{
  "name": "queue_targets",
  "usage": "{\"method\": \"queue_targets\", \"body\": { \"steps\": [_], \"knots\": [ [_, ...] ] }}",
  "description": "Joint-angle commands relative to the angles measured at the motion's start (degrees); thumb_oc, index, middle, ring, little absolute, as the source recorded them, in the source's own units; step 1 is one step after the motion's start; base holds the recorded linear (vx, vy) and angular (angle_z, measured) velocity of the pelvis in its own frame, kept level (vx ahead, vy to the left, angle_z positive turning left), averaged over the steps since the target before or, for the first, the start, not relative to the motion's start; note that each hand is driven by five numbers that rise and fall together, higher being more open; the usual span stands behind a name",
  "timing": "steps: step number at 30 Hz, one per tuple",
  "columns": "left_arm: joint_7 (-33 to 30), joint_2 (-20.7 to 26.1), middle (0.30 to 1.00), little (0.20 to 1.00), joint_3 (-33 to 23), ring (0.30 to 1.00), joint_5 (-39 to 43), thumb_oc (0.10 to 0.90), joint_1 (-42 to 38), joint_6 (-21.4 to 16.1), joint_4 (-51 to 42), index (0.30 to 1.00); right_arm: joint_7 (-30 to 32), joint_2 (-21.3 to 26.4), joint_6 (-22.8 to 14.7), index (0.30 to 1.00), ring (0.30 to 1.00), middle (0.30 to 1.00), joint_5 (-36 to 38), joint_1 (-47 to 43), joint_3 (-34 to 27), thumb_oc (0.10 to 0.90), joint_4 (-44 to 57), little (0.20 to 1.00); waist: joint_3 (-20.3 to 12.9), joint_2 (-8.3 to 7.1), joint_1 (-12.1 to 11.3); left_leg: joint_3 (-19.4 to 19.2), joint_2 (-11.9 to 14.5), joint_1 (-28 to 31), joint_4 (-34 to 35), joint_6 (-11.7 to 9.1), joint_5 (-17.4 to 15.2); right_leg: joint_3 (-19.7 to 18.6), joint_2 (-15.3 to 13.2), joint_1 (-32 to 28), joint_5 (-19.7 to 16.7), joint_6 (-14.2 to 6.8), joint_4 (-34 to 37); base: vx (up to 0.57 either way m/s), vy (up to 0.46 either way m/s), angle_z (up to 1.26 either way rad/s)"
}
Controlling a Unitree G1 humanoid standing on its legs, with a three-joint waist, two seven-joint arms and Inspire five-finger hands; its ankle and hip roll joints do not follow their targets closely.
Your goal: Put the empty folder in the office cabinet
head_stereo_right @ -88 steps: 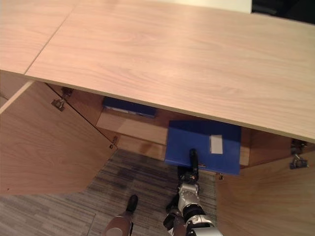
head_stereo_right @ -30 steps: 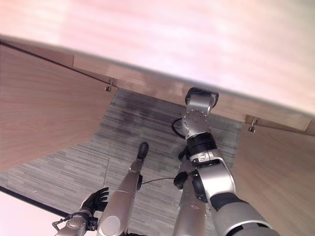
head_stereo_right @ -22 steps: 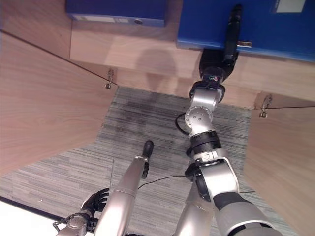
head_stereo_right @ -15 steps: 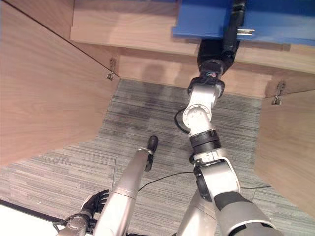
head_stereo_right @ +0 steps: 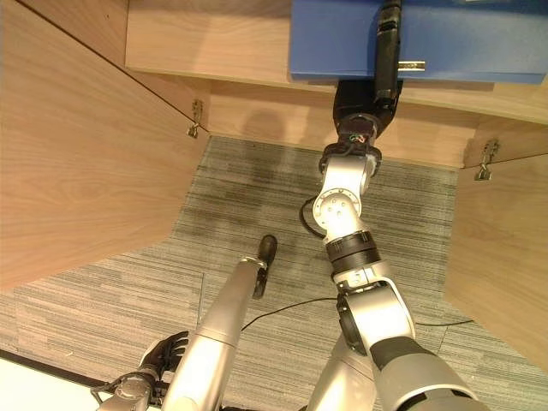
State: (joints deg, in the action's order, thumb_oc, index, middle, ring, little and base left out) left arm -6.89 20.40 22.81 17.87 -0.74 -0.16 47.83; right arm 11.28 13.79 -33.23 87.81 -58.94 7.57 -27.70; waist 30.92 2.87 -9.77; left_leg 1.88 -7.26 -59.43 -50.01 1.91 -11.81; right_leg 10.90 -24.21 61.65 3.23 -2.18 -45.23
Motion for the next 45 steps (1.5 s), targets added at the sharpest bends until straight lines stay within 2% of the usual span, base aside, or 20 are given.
{"method": "queue_targets", "body": {
  "steps": [1,8,24,32,36,45],
  "knots": [
    [-0.4,4.8,0.900,0.900,2.3,0.900,2.2,0.800,8.7,1.3,2.2,0.900,-3.6,7.2,-2.1,0.300,0.300,0.300,-3.3,-10.4,-0.4,0.400,4.3,0.300,-1.7,1.61,-1.6,4.9,-0.1,6.0,5.7,-1.5,-7.4,-0.2,-2.0,-4.2,-2.2,-6.6,4.9,0.01,-0.009,0.03],
    [0.4,5.3,0.900,0.900,1.8,0.900,1.3,0.800,9.2,1.3,4.2,0.900,-3.7,8.9,-1.7,0.300,0.300,0.300,-2.3,-12.3,-1.2,0.400,1.4,0.300,-3.1,2.06,-2.7,5.3,0.1,7.6,7.8,-1.6,-6.7,0.8,-2.1,-5.9,-2.3,-6.9,6.3,0.01,-0.005,0.00],
    [1.9,6.1,0.900,0.900,0.4,0.900,0.2,0.800,10.0,0.7,8.0,0.900,-3.1,13.5,2.8,0.300,0.300,0.300,0.9,-13.7,-5.2,0.400,-12.3,0.300,-5.6,2.68,-5.5,7.4,1.7,11.4,16.1,-2.9,-3.6,4.7,-2.0,-10.8,-2.8,-8.0,11.7,0.03,-0.029,0.05],
    [1.8,6.0,0.900,0.900,0.2,0.900,0.1,0.800,10.0,0.6,9.5,0.900,-2.8,15.8,2.8,0.300,0.300,0.300,2.3,-15.7,-6.4,0.400,-16.3,0.300,-6.2,2.44,-6.3,8.1,2.2,13.4,20.5,-3.3,-1.9,5.7,-2.0,-12.0,-3.4,-8.5,13.3,0.03,-0.032,0.05],
    [1.6,6.3,0.900,0.900,-0.3,0.900,-0.3,0.800,9.7,0.3,10.1,0.900,-3.2,17.3,1.6,0.300,0.300,0.300,3.7,-16.3,-7.7,0.400,-16.6,0.300,-6.7,2.36,-6.7,8.9,2.5,14.6,23.6,-3.8,-0.6,6.6,-2.0,-12.9,-3.4,-8.7,14.2,0.02,-0.036,0.06],
    [1.5,6.6,0.900,0.900,-0.8,0.900,-1.3,0.800,9.4,-0.1,12.4,0.900,-3.1,20.9,1.7,0.300,0.300,0.300,4.0,-18.1,-7.5,0.400,-18.8,0.300,-7.4,2.01,-6.9,10.3,3.2,17.3,27.8,-4.5,1.1,7.9,-2.0,-14.8,-3.3,-9.0,15.3,0.02,-0.044,0.08]
  ]
}}
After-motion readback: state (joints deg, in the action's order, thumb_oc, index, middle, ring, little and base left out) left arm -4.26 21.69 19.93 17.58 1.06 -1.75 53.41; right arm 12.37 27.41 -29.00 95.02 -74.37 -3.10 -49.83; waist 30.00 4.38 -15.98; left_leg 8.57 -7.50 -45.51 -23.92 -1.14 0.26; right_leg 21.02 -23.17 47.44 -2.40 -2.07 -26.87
